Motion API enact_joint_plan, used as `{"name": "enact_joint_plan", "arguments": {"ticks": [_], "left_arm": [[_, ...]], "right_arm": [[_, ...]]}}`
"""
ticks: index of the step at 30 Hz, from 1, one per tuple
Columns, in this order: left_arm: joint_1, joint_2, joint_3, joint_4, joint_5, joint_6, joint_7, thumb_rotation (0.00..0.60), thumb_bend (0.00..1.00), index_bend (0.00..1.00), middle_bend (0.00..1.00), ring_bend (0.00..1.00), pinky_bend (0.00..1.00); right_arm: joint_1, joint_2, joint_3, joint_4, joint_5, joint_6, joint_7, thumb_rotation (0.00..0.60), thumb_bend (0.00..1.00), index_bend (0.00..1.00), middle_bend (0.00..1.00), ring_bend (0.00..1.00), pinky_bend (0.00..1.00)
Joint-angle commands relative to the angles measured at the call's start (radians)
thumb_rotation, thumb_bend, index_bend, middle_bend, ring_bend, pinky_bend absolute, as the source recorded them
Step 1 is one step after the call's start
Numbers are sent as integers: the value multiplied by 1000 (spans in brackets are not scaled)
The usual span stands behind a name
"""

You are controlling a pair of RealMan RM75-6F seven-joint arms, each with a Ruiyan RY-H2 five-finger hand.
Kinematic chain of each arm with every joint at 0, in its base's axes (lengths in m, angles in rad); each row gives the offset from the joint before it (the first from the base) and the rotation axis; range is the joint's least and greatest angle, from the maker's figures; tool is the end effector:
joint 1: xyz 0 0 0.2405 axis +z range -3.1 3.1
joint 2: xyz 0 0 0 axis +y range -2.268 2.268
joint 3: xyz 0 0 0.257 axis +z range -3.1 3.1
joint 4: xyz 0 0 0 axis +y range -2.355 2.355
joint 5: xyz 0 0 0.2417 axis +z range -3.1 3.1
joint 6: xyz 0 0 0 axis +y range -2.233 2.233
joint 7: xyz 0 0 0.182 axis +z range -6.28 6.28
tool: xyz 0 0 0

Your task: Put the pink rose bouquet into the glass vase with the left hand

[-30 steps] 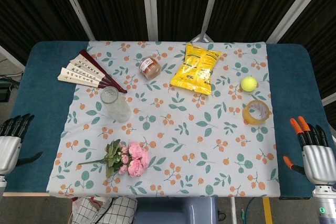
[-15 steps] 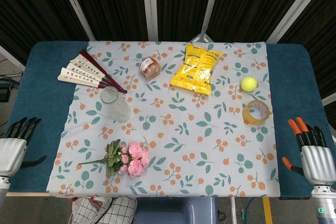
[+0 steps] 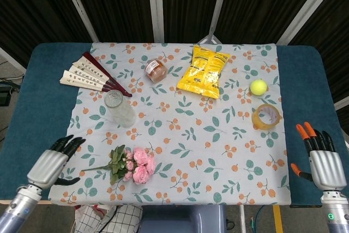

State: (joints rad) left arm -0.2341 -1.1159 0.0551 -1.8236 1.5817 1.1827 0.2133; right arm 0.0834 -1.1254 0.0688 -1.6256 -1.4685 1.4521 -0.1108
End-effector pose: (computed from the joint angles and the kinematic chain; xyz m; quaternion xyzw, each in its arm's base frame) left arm -0.2520 0.2160 0.0409 -0.7393 -0.4030 -0.3204 0.4340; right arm -0.3260 -0.2254 0.1265 0.6048 -0.3727 0.3533 0.6087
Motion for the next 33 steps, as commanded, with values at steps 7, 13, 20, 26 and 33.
{"name": "enact_joint_plan", "arguments": {"ticks": [7, 13, 20, 26, 33], "left_arm": [[-56, -206, -30, -21, -159, -112, 230, 600, 0, 55, 84, 41, 100], [-63, -337, -45, -1, -206, -97, 330, 600, 0, 56, 89, 41, 100], [-83, -454, -70, 48, -226, -77, 389, 600, 10, 65, 144, 50, 111], [-92, -521, -80, 108, -232, -47, 455, 600, 154, 140, 247, 116, 205], [-97, -585, -90, 180, -248, 1, 579, 600, 333, 300, 405, 269, 374]], "right_arm": [[-8, 12, 2, -1, 2, 12, 21, 600, 236, 97, 18, 88, 1], [-13, 22, 4, -1, -1, 23, 45, 600, 238, 97, 18, 88, 1], [-15, 30, 5, 4, -3, 25, 68, 600, 236, 98, 18, 88, 1], [-15, 35, 5, 6, -7, 25, 84, 600, 237, 97, 18, 88, 1], [-15, 38, 4, 8, -8, 22, 98, 600, 236, 98, 18, 88, 1]]}}
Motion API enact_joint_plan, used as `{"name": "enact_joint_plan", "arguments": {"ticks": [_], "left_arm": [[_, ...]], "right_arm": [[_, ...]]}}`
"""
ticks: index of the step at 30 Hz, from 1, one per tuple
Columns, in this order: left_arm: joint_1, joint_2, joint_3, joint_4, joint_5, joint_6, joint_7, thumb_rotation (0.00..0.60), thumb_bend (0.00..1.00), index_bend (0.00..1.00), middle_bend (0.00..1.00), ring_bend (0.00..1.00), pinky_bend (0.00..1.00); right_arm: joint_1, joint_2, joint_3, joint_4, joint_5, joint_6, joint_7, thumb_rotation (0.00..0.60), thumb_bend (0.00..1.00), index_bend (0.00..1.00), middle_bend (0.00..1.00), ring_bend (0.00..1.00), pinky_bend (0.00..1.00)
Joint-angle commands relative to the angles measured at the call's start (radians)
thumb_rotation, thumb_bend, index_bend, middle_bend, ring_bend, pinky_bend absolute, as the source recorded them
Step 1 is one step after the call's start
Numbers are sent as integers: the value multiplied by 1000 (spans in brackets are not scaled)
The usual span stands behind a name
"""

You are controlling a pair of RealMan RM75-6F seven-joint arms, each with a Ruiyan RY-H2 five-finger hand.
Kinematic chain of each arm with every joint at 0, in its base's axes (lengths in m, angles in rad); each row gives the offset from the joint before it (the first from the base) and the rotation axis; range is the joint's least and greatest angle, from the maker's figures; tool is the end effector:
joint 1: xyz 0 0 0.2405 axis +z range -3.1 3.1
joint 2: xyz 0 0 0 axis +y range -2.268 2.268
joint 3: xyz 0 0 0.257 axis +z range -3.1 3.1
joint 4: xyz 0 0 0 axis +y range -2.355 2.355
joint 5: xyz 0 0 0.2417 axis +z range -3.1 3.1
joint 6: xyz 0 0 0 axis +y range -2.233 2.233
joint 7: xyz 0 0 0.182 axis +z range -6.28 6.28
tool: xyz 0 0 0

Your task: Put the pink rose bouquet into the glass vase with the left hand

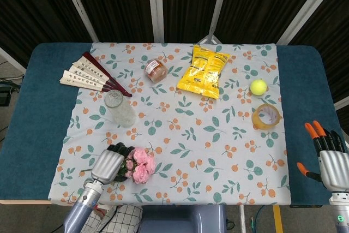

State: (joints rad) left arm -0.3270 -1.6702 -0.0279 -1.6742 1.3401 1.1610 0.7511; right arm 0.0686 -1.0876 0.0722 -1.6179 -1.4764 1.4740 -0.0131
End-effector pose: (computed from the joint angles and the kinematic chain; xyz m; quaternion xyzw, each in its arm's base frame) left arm -0.1631 0.2362 -0.0958 -0.7632 -0.3484 -0.3140 0.4446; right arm -0.3318 -0.2219 0.1442 0.5880 -0.3828 0.3743 0.6064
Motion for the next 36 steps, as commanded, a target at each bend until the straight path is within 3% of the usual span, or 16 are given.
{"name": "enact_joint_plan", "arguments": {"ticks": [1, 5, 12, 18, 24, 28, 31, 36], "left_arm": [[-6, -40, -9, 39, -4, 30, 52, 600, 350, 319, 422, 284, 387], [-16, -70, -20, 65, 11, 55, 83, 600, 396, 399, 475, 327, 418], [-34, -81, -35, 50, 56, 82, 61, 600, 423, 449, 518, 334, 417], [-50, -33, -33, -35, 168, 117, -99, 600, 424, 447, 518, 334, 405], [-89, 72, -49, -180, 310, 143, -286, 600, 424, 448, 522, 334, 404], [-129, 139, -93, -267, 366, 139, -359, 600, 423, 458, 524, 334, 404], [-168, 192, -156, -318, 381, 128, -412, 600, 423, 471, 529, 337, 404], [-235, 254, -273, -384, 308, 84, -550, 600, 423, 481, 524, 338, 404]], "right_arm": [[1, 0, 0, 1, 0, -1, 1, 600, 237, 98, 18, 88, 1], [2, -1, 0, 3, -1, -2, 2, 600, 237, 97, 18, 88, 1], [2, 1, 1, 4, 0, -3, 11, 600, 237, 97, 19, 88, 1], [3, 2, 0, 5, 4, -10, 14, 600, 237, 97, 18, 88, 1], [6, -1, -1, 3, 8, -20, 6, 600, 237, 97, 19, 88, 1], [7, -3, -3, 1, 11, -24, 1, 600, 237, 98, 18, 88, 1], [8, -5, -5, -1, 9, -26, -6, 600, 237, 97, 19, 88, 1], [11, -9, -7, -2, 9, -32, -19, 600, 237, 97, 18, 88, 1]]}}
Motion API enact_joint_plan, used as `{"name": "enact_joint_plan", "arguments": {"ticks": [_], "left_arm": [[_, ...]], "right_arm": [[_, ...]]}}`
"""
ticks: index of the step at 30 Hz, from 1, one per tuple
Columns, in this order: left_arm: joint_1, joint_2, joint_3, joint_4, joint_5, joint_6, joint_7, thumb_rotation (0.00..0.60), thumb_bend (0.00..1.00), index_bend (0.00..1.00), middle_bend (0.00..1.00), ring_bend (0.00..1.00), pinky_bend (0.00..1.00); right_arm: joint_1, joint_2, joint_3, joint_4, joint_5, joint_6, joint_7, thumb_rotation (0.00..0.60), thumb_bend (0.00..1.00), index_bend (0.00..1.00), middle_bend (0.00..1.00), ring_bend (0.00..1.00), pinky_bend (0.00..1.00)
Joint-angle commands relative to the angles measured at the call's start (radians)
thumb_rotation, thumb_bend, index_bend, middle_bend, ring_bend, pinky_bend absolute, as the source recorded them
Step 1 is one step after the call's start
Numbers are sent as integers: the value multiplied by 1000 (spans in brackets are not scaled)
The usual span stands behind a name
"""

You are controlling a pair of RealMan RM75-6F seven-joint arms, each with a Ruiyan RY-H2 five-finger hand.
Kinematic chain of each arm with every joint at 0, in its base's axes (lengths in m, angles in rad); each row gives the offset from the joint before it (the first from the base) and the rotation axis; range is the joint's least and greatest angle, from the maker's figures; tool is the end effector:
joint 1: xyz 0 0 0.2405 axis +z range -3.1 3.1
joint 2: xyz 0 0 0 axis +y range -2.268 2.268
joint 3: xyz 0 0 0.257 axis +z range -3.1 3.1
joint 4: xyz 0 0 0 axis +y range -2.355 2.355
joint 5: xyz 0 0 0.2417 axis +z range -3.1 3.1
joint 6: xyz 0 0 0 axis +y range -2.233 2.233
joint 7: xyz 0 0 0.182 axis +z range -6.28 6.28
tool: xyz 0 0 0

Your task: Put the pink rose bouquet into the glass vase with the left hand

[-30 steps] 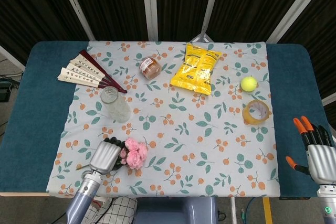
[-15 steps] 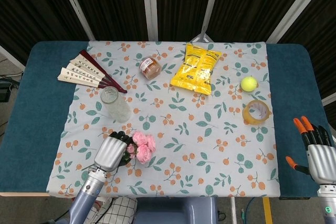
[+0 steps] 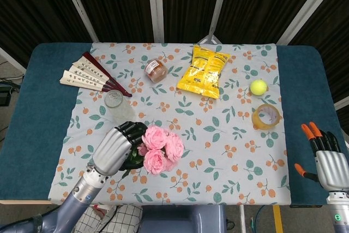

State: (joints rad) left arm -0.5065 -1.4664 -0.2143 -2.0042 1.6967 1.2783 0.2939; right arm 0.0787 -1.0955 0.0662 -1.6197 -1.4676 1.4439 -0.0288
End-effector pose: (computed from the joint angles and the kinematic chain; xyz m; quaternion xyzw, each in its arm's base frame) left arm -0.0098 0.2613 0.0384 -0.6564 -0.2886 -0.6366 0.2839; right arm -0.3327 -0.2236 0.1358 0.5955 -0.3908 0.3631 0.6007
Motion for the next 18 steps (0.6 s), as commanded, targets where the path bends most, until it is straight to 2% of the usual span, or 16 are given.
{"name": "enact_joint_plan", "arguments": {"ticks": [1, 5, 8, 13, 18], "left_arm": [[-69, 62, -111, -60, -69, -45, -114, 600, 423, 482, 524, 338, 404], [-127, 112, -208, -58, -158, -103, -192, 600, 423, 484, 523, 338, 404], [-163, 126, -261, -17, -200, -125, -254, 600, 423, 484, 518, 338, 404], [-197, 130, -315, 43, -270, -149, -445, 600, 423, 490, 516, 338, 404], [-225, 175, -349, 123, -267, -184, -574, 600, 423, 490, 515, 338, 405]], "right_arm": [[1, -2, -1, 0, 1, -2, -5, 600, 237, 97, 19, 88, 1], [2, -6, 2, 3, 6, -2, -12, 600, 237, 97, 18, 88, 1], [2, -7, 5, 5, 13, -4, -10, 600, 237, 98, 19, 88, 1], [2, -14, 18, 25, 29, 3, 4, 600, 237, 98, 19, 88, 1], [1, -17, 28, 43, 56, -3, 1, 600, 237, 98, 19, 88, 1]]}}
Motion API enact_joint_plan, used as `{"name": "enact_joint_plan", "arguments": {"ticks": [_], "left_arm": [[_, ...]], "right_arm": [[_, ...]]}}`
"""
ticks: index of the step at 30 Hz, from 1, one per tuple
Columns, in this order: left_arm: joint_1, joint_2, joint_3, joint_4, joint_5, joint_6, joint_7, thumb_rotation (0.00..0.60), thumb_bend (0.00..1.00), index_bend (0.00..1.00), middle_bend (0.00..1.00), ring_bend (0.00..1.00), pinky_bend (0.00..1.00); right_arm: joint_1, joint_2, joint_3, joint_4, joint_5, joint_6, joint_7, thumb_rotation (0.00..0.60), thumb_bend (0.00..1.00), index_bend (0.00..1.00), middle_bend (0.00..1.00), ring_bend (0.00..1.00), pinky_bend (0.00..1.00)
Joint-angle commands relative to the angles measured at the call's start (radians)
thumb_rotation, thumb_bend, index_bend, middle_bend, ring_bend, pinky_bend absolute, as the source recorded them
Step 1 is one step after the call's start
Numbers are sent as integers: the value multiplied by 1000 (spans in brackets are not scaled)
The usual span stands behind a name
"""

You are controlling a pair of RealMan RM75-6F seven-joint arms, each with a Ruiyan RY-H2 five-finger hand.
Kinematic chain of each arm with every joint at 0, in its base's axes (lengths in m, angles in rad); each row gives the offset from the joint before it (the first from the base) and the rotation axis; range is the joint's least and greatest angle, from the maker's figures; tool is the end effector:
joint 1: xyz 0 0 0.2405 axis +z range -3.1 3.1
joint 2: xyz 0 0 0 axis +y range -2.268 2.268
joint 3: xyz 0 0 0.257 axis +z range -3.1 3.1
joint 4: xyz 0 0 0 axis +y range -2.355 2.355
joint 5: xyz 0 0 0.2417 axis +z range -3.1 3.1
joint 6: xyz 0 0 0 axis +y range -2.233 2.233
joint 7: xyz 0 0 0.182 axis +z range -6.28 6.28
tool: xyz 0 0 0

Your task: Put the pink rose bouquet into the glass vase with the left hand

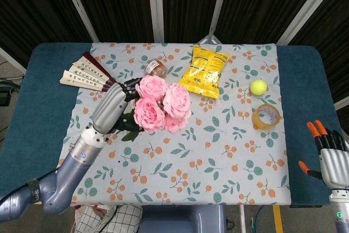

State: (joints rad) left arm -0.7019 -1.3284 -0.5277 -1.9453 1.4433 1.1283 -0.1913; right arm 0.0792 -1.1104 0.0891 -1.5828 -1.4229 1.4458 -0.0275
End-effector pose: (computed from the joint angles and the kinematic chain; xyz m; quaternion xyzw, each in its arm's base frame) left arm 0.0387 0.3531 0.1026 -0.5781 -0.3707 -0.7072 0.1680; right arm -0.3442 -0.2294 0.1431 0.5786 -0.3878 0.3580 0.6219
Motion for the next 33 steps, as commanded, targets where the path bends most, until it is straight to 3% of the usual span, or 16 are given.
{"name": "enact_joint_plan", "arguments": {"ticks": [1, 15, 26, 33], "left_arm": [[-33, 47, -36, 77, -8, -39, -110, 600, 423, 490, 515, 338, 405], [-29, 110, -25, 260, 61, 26, -347, 600, 424, 491, 514, 338, 405], [-33, 14, 19, 480, 80, 139, -510, 600, 423, 491, 508, 338, 436], [-62, -109, 62, 693, 98, 203, -601, 600, 423, 490, 502, 338, 436]], "right_arm": [[-1, -1, 6, 7, 17, -6, 2, 600, 238, 97, 19, 88, 1], [-4, -14, 23, 39, 59, -6, -6, 600, 237, 97, 18, 88, 1], [0, -27, 24, 43, 65, -15, -21, 600, 237, 97, 18, 88, 1], [5, -34, 26, 47, 71, -26, -26, 600, 237, 97, 19, 88, 1]]}}
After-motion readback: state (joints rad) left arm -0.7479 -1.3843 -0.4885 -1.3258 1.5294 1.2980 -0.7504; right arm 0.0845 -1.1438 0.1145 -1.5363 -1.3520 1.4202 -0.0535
